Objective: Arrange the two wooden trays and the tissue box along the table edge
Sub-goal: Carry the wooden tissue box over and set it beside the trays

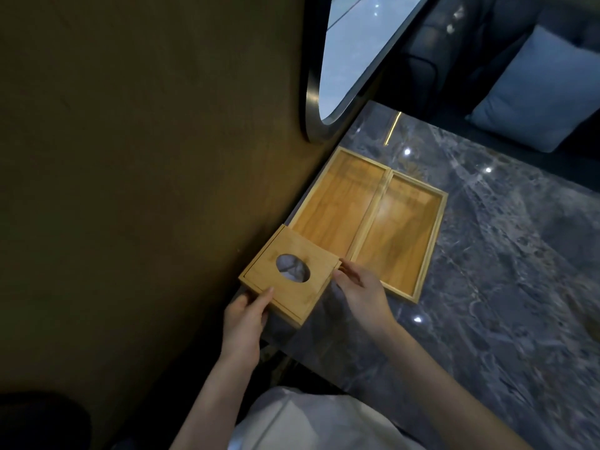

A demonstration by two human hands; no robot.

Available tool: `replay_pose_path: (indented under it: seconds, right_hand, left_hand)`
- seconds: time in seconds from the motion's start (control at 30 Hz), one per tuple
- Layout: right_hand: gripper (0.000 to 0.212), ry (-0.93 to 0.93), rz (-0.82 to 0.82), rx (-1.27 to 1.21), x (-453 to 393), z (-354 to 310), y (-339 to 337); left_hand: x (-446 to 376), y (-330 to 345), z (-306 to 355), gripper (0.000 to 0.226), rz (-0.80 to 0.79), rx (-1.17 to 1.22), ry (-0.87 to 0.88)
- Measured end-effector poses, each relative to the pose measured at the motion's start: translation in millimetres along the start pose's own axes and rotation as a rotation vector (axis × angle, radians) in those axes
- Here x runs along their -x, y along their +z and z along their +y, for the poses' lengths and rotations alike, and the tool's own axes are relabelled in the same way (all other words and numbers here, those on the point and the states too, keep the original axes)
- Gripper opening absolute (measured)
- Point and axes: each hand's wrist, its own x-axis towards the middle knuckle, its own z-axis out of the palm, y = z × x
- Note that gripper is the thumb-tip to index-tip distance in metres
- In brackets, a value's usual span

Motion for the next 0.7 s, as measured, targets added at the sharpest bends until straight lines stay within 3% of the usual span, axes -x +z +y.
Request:
replay_pose_path:
  seconds: [0.23,0.7]
  right_hand:
    - [0.024,-0.004,-0.057,0.091,-14.3,-4.9,-0.3]
    - [0.029,0.056,0.008,0.031,-24.1,-8.2,4.2]
  left_hand:
    - [-5.5,0.0,-0.8,0.037,0.018,-0.050,0.040]
    - [-19.3,-1.2,7.6,0.030,0.047,-0.097,0.033]
